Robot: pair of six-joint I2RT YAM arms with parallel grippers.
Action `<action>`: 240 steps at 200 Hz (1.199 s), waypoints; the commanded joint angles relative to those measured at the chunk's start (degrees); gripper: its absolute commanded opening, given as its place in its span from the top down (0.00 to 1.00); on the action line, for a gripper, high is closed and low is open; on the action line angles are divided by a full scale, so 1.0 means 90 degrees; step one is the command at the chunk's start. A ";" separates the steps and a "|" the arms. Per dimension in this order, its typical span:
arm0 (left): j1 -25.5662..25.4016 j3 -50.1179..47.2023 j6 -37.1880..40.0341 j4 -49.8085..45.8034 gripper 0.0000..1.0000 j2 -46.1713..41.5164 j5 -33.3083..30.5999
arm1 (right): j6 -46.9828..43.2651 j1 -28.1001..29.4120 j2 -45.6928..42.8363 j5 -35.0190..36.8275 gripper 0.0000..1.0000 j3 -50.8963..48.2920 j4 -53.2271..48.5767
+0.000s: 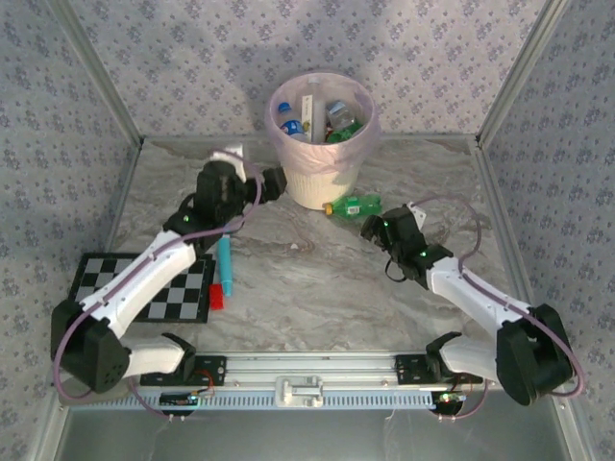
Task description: Put the plastic bottles in the bin
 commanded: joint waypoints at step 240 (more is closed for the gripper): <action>-0.0879 -0.3776 -0.2099 -0.0685 0.00 -0.3660 -0.2285 | 0.3375 -0.0777 0.4973 -0.1625 0.06 0.3440 0.0537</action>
